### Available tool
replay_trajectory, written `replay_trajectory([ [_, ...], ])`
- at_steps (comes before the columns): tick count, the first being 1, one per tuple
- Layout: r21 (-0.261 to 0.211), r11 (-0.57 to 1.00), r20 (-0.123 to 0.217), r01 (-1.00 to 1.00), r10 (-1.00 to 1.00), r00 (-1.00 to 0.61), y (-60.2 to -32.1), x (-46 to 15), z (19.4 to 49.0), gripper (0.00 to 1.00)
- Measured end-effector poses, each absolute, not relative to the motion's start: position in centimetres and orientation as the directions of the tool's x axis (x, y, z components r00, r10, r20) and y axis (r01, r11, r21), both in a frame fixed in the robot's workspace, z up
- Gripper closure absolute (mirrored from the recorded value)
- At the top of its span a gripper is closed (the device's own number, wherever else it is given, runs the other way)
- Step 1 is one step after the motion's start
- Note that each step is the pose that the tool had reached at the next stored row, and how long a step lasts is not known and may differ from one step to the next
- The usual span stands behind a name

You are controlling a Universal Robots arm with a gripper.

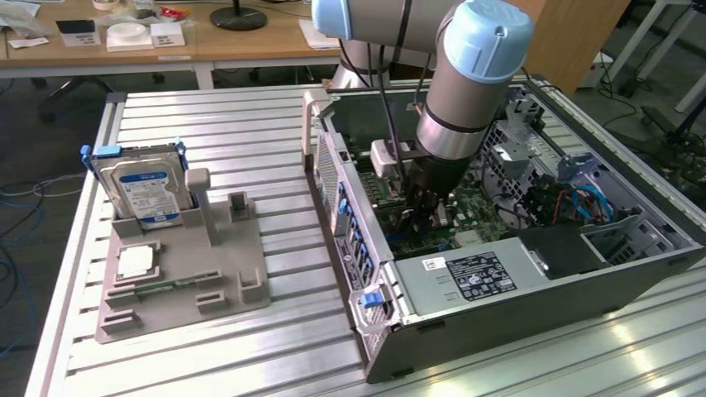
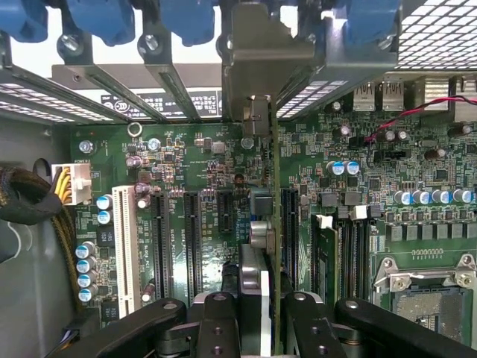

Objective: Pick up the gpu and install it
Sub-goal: 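Insert the gpu into the slot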

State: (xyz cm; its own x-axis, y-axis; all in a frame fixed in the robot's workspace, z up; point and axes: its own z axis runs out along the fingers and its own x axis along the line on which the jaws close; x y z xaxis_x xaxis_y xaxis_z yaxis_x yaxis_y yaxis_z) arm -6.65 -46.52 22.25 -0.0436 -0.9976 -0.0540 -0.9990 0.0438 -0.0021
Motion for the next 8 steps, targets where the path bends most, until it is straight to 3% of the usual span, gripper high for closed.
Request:
replay_trajectory([
  [8, -0.002, 0.044, -0.054, -0.999, -0.998, -0.044, -46.52, -6.65, 22.14, 0.72],
])
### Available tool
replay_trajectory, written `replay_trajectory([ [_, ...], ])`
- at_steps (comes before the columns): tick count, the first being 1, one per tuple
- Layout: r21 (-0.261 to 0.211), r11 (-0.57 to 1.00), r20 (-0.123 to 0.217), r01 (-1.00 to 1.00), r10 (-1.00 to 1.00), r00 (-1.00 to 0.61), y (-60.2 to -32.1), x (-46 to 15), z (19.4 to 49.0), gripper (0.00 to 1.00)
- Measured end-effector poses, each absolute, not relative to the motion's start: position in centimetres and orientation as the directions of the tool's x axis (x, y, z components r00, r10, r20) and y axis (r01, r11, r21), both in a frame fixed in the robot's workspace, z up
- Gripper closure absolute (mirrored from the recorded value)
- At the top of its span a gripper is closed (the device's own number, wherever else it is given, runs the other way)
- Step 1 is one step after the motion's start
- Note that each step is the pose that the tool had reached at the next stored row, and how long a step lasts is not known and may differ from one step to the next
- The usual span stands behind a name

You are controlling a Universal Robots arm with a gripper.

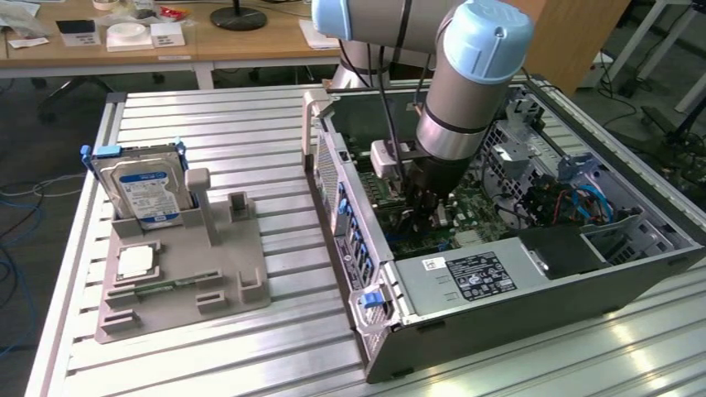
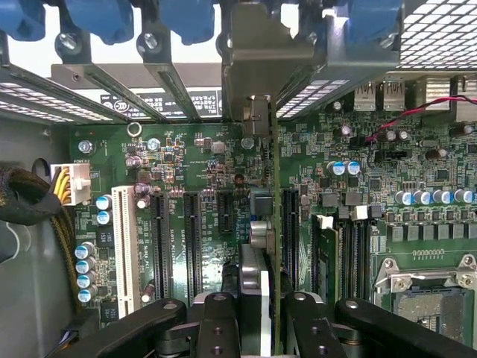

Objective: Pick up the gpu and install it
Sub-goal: 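Insert the gpu into the slot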

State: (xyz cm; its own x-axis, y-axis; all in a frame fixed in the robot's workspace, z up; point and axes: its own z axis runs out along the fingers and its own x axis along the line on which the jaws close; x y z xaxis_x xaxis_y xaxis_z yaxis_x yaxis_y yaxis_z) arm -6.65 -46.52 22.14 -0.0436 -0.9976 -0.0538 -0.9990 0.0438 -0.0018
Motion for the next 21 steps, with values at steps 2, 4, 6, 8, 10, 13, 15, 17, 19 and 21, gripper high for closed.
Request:
replay_trajectory([
  [2, -0.002, 0.044, -0.054, -0.999, -0.998, -0.044, -46.52, -6.65, 22.12, 0.72],
  [4, -0.002, 0.044, -0.054, -0.999, -0.998, -0.044, -46.52, -6.65, 22.11, 0.72],
  [6, -0.002, 0.044, -0.054, -0.999, -0.998, -0.044, -46.51, -6.65, 22.12, 0.72],
  [8, -0.002, 0.044, -0.055, -0.999, -0.998, -0.044, -46.51, -6.65, 22.21, 0.72],
  [10, -0.002, 0.044, -0.054, -0.999, -0.998, -0.044, -46.52, -6.65, 22.42, 0.72],
  [13, -0.002, 0.044, -0.054, -0.999, -0.998, -0.044, -46.51, -6.65, 22.44, 0.72],
  [15, -0.002, 0.044, -0.054, -0.999, -0.998, -0.044, -46.52, -6.65, 22.44, 0.72],
  [17, -0.002, 0.044, -0.054, -0.999, -0.998, -0.044, -46.52, -6.65, 22.44, 0.72],
  [19, -0.002, 0.041, -0.054, -0.999, -0.998, -0.041, -46.52, -6.65, 22.44, 0.72],
  [21, -0.002, 0.036, -0.054, -0.999, -0.998, -0.036, -46.52, -6.65, 22.44, 0.72],
])
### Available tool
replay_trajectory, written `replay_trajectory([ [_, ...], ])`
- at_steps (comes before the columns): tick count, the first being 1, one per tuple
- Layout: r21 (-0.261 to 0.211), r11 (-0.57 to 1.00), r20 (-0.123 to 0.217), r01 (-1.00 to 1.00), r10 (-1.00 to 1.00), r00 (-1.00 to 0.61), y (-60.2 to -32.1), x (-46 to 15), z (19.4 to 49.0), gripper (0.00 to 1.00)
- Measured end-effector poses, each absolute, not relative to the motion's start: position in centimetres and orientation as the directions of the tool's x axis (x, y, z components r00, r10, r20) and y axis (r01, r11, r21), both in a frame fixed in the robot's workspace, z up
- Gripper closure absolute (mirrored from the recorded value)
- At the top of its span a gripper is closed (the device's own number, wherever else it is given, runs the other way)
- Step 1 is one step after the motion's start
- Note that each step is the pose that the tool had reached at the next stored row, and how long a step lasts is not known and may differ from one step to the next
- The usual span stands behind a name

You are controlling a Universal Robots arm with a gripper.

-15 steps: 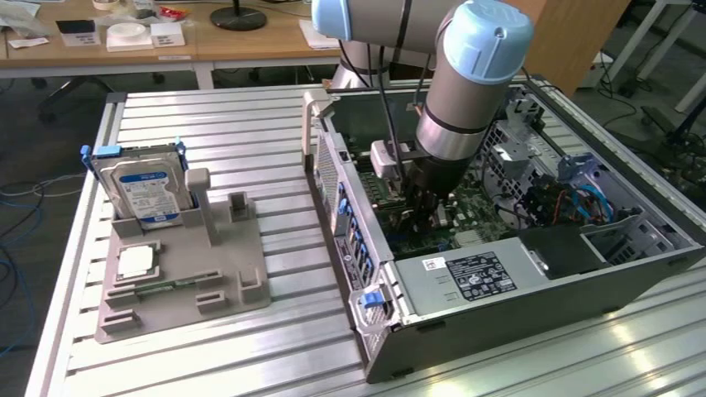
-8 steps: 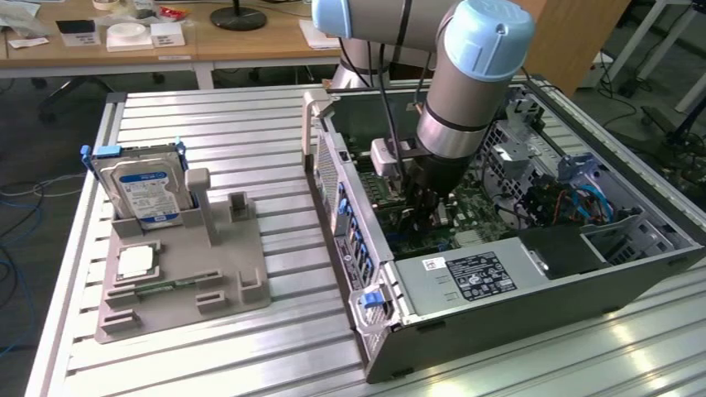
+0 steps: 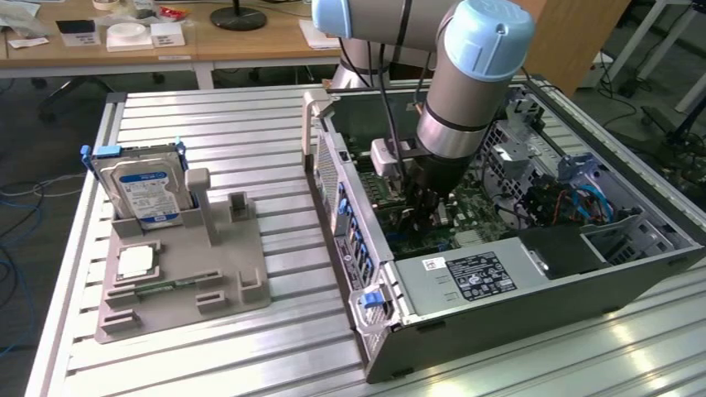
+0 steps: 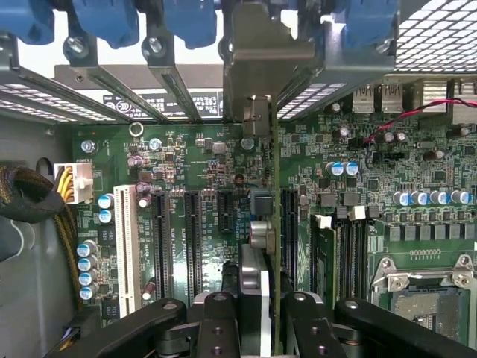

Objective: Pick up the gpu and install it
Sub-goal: 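Insert the gpu into the slot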

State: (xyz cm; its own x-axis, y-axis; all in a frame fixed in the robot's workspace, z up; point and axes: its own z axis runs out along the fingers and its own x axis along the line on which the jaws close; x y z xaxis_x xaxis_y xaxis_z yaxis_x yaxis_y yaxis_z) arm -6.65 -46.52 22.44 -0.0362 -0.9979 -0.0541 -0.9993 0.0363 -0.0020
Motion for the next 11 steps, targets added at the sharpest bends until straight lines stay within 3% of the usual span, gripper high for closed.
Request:
replay_trajectory([
  [11, -0.002, 0.035, -0.054, -0.999, -0.998, -0.035, -46.52, -6.64, 22.17, 0.72],
])
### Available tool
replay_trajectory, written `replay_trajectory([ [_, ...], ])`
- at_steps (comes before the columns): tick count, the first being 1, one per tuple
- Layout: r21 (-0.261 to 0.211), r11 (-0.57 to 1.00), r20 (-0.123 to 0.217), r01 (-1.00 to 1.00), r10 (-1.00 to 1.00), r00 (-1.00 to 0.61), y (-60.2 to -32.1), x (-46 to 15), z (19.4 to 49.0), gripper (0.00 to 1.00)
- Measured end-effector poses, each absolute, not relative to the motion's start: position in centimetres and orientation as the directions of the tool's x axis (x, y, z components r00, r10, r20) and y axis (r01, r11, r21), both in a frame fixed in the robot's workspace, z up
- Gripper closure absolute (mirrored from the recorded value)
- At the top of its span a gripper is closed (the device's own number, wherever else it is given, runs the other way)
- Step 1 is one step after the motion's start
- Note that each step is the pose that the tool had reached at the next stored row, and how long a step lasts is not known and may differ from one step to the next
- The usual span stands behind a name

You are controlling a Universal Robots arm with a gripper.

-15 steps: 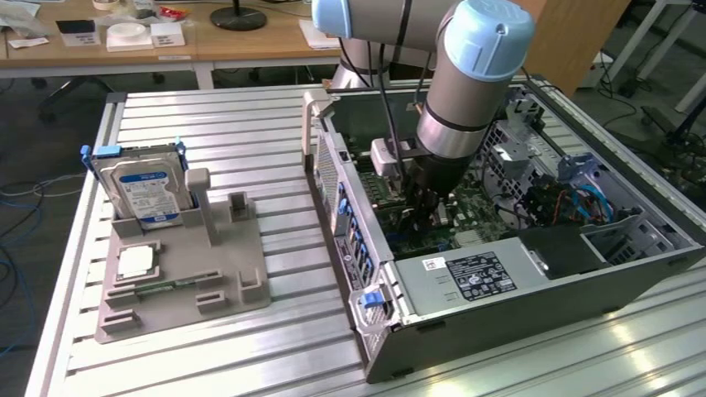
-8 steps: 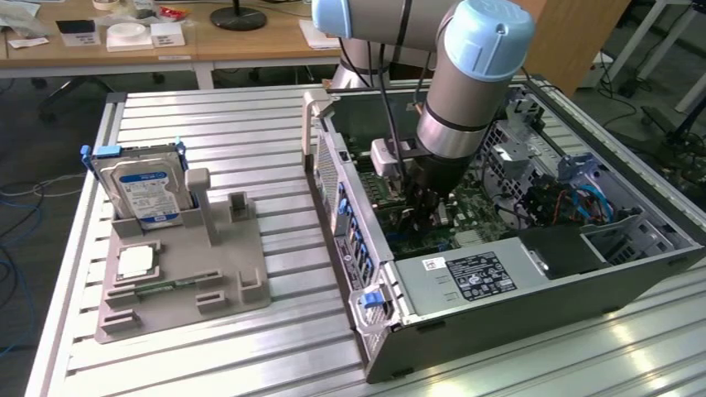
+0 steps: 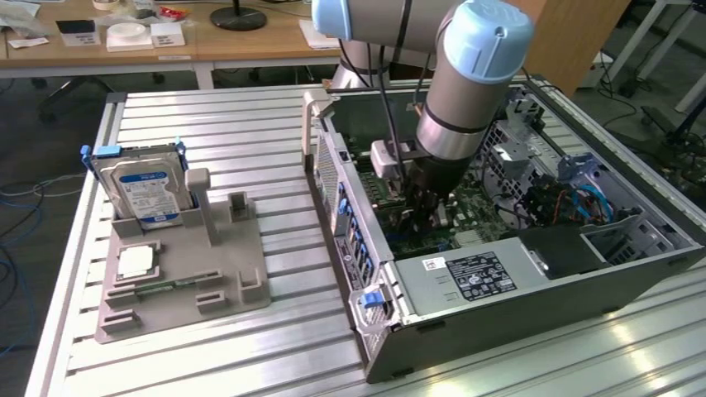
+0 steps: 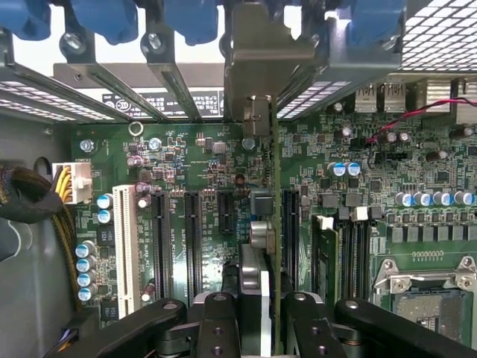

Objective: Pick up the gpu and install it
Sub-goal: 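Insert the gpu into the slot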

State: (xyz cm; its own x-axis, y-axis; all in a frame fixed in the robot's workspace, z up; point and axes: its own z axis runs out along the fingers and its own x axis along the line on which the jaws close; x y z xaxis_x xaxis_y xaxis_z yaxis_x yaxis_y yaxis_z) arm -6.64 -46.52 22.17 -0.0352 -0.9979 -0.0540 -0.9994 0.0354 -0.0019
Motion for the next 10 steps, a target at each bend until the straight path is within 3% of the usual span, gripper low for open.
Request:
replay_trajectory([
  [10, -0.001, 0.035, -0.054, -0.999, -0.998, -0.035, -46.52, -6.65, 21.90, 0.72],
])
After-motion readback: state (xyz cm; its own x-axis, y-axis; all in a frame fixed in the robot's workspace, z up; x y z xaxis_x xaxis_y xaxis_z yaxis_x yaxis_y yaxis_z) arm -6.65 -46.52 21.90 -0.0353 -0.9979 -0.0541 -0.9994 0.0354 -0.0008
